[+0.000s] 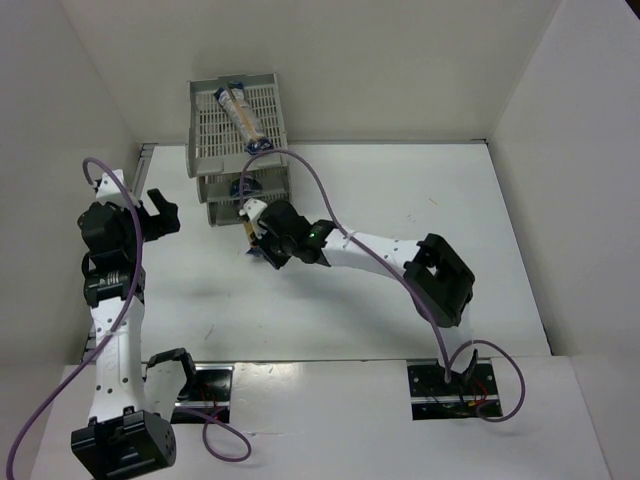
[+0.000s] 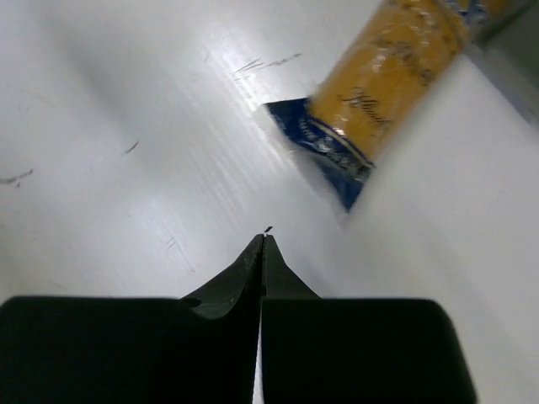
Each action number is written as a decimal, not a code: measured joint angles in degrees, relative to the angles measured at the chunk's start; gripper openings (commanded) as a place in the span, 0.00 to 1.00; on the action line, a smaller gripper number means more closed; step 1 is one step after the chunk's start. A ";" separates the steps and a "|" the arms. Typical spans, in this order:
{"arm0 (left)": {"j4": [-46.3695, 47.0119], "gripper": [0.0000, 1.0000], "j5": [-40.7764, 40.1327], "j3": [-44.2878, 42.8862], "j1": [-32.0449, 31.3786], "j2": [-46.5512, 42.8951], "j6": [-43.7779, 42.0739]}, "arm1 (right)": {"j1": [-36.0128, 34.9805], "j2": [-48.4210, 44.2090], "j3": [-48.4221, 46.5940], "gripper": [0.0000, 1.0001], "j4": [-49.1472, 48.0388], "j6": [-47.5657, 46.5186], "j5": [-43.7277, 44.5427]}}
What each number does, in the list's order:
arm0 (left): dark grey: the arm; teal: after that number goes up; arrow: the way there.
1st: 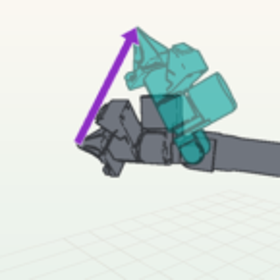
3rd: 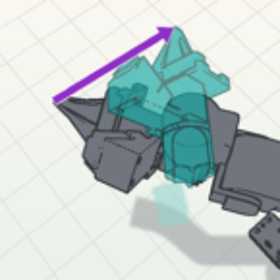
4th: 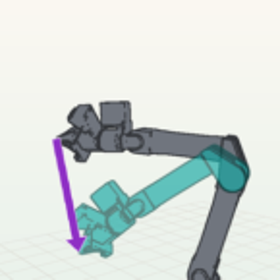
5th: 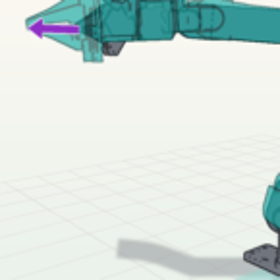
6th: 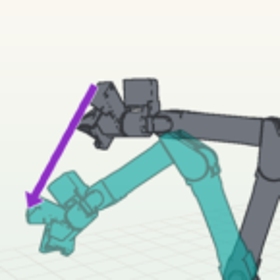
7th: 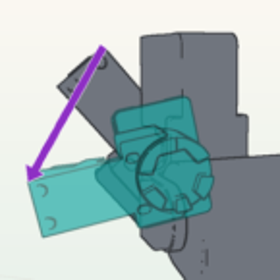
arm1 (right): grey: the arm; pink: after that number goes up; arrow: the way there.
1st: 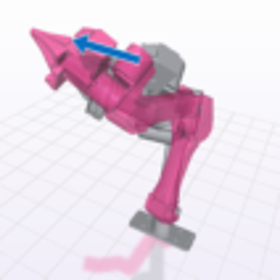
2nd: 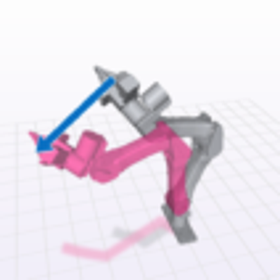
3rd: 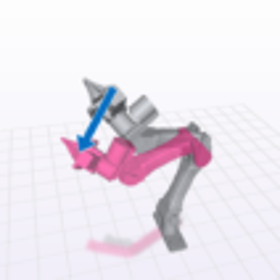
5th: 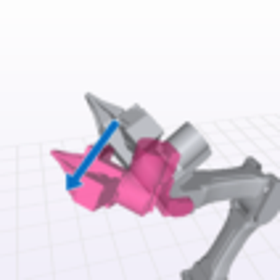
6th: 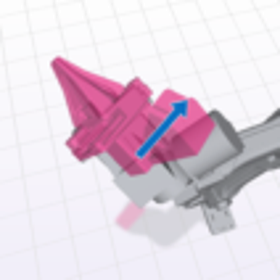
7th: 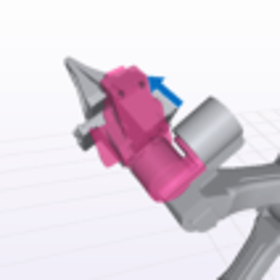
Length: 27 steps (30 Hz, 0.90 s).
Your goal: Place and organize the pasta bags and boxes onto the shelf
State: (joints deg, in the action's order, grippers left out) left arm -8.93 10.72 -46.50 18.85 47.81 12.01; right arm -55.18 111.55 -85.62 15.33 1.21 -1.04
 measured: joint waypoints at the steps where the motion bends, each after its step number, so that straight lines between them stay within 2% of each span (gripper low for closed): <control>1: -0.02 1.00 0.00 0.02 0.00 -0.09 0.02 | -0.11 -0.04 0.61 0.00 -0.52 -1.29 -1.60; 4: -0.02 1.00 0.00 0.04 -0.02 -0.07 -0.02 | -0.15 3.61 0.72 0.00 -2.19 -4.15 -4.37; 8: -0.09 1.00 -0.46 0.55 -0.04 0.00 -0.13 | 0.50 13.73 -3.69 0.00 -3.02 -5.86 -3.96; 12: -0.17 1.00 -1.53 0.79 -0.04 0.74 -1.29 | 2.62 22.86 -19.32 0.00 -2.10 -5.90 0.13; 14: -0.15 1.00 -2.01 0.79 -0.04 1.38 -1.70 | 3.39 28.37 -27.17 0.00 -2.36 -5.64 5.22; 17: -0.04 1.00 -2.73 0.81 -0.04 2.36 -2.82 | 4.81 33.70 -34.34 0.00 -2.62 -5.07 11.26; 22: 0.04 1.00 -3.56 0.81 -0.04 3.02 -4.15 | 4.66 36.72 -41.11 0.00 -2.16 -3.61 15.76; 27: 0.00 1.00 -3.69 0.81 -0.04 2.91 -4.39 | 3.61 34.69 -38.62 0.00 -1.53 -2.34 15.63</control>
State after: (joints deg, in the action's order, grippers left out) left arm -8.93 7.03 -45.69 18.81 50.72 7.62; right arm -51.57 146.23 -124.25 13.80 -1.13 14.59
